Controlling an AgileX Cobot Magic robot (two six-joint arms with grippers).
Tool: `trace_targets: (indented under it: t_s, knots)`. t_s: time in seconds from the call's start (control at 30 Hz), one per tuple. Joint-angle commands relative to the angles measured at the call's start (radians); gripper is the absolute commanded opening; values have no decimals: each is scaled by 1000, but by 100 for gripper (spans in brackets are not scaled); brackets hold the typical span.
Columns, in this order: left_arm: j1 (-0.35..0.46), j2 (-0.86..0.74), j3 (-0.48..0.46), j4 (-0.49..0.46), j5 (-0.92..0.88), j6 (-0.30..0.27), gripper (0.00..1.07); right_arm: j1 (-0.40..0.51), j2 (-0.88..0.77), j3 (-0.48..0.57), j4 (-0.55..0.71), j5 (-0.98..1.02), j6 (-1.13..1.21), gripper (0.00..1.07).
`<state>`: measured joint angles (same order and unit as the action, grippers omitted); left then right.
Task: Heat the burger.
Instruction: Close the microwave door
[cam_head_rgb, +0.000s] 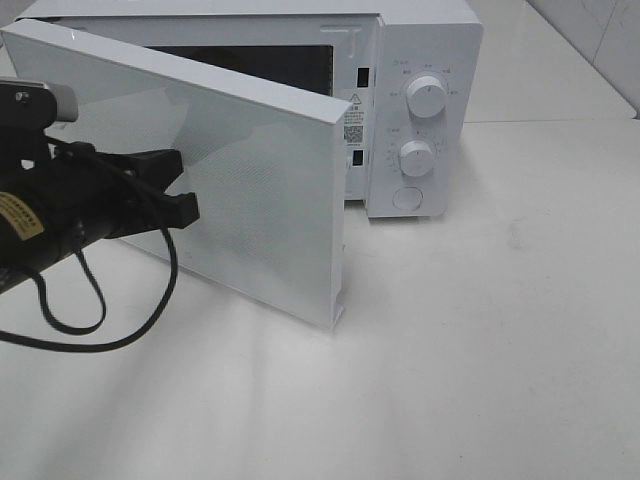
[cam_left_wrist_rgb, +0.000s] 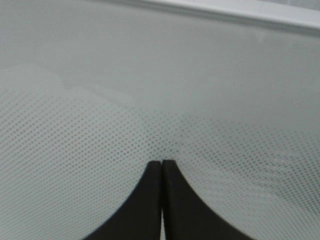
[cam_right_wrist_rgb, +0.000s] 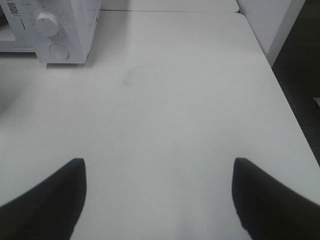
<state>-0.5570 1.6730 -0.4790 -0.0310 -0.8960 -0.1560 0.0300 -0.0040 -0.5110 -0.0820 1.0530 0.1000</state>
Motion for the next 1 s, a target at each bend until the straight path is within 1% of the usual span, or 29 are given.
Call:
trace_targets:
  t_s: [0.03,0.07,0.13,0.2,0.23,0.27,0.3,0.33,0.37,0.4,0.43,0.47,0.53,0.6,0.63,0.7,0.83,0.9,0.93,1.0]
  knots:
    - [-28,18,-45,-50,8,22,0,-7,-26,1,-1,-11,-9,76]
    - [-47,35,-87,-84,43,29,0,-7,-26,1,-1,-11,-9,76]
    - [-54,41,-103,-94,65,31,0,-7,-26,1,-1,-11,-9,76]
    - [-70,60,-164,-124,125,33,0,-7,-26,1,-1,-11,-9,76]
    - [-70,60,-164,-124,125,33,0,-7,-26,1,-1,-11,-9,76]
    - [-77,73,-204,-148,145,47,0,-7,-26,1,-1,-11,-10,76]
    - [-77,83,-225,-160,148,55,0,-7,-26,1,-1,-11,-10,76]
    - [-77,83,-225,-160,148,55,0,-7,-26,1,-1,-11,-10,76]
    - [-77,99,-260,-169,159,62,0,-7,-26,1,-1,-11,-10,76]
    - [-77,108,-279,-174,166,63,0,-7,-26,1,-1,-11,-10,76]
    - [-77,108,-279,-174,166,63,0,-7,-26,1,-1,-11,-10,76]
    - [-77,123,-313,-181,176,66,0,-7,-26,1,-1,-11,-10,76]
    - [-77,132,-327,-183,178,66,0,-7,-26,1,-1,-11,-10,76]
    - [-77,152,-374,-183,188,69,0,-7,-26,1,-1,-11,-9,76]
    - [-77,152,-374,-183,188,69,0,-7,-26,1,-1,-11,-9,76]
    - [-77,180,-428,-187,206,69,0,-7,-26,1,-1,-11,-9,76]
    - [-77,200,-458,-187,220,69,0,-7,-26,1,-1,-11,-9,76]
    - [-77,236,-510,-197,222,69,0,-7,-26,1,0,-11,-12,76]
    - [-77,236,-510,-197,222,69,0,-7,-26,1,0,-11,-12,76]
    - [-77,256,-542,-215,222,72,0,-7,-26,1,0,-11,-12,76]
